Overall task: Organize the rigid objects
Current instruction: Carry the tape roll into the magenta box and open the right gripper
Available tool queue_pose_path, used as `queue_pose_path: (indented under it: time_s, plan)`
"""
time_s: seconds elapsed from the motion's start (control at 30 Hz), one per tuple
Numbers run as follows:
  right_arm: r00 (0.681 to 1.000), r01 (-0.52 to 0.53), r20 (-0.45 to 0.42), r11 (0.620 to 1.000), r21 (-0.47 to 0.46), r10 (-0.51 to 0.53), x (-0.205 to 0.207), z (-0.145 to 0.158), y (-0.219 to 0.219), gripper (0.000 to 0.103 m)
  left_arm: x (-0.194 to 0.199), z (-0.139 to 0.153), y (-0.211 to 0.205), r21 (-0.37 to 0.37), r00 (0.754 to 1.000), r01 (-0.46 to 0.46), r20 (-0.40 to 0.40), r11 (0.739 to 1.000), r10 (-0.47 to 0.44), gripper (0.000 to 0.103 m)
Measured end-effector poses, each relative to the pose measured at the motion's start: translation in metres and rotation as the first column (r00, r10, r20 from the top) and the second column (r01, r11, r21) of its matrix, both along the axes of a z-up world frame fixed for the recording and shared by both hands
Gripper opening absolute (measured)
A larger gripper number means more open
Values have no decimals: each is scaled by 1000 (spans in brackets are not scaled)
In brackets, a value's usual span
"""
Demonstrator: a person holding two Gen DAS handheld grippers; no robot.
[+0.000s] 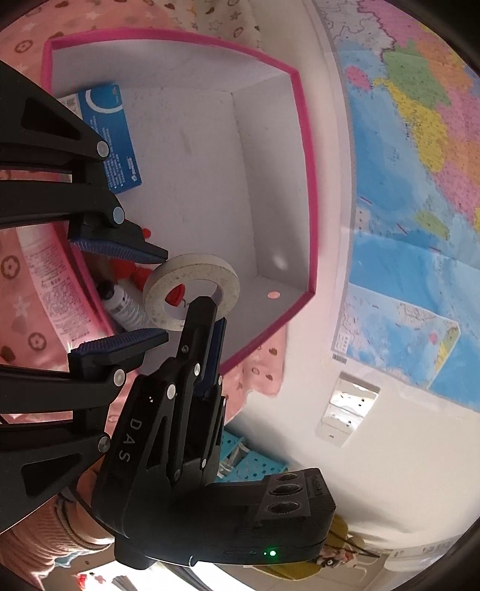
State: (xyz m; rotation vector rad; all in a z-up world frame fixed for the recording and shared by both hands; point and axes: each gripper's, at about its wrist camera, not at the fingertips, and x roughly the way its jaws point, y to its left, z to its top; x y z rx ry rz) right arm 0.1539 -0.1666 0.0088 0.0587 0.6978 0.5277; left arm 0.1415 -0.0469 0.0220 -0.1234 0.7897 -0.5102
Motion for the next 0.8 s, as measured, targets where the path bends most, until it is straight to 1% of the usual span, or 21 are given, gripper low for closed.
queue_pose_path:
  time_s: [0.33,0.4,0.47,0.57,0.8]
  plan:
    - [998,22,-51,999,-36,-24,23,-10,9,17,19,-11,3,0,998,-42,-50,999,41,35]
    - [997,41,-63,998,-37,-44,27,-12,8,30,20,-12,5,2,997,-59,-54,998,59,35]
    - [996,53,-69,998,-20,-54,27,-14,3,32,18,-14,8,7,996,-69,-53,998,70,35]
    - [997,48,-66,999,-4,-48,20,-15,-2,32,9,-11,13,18,997,-79,-23,997,80,35]
    - [999,39,-4,999,24,-39,-17,-5,-17,33,-22,1,20,43,993,-96,79,994,92,39]
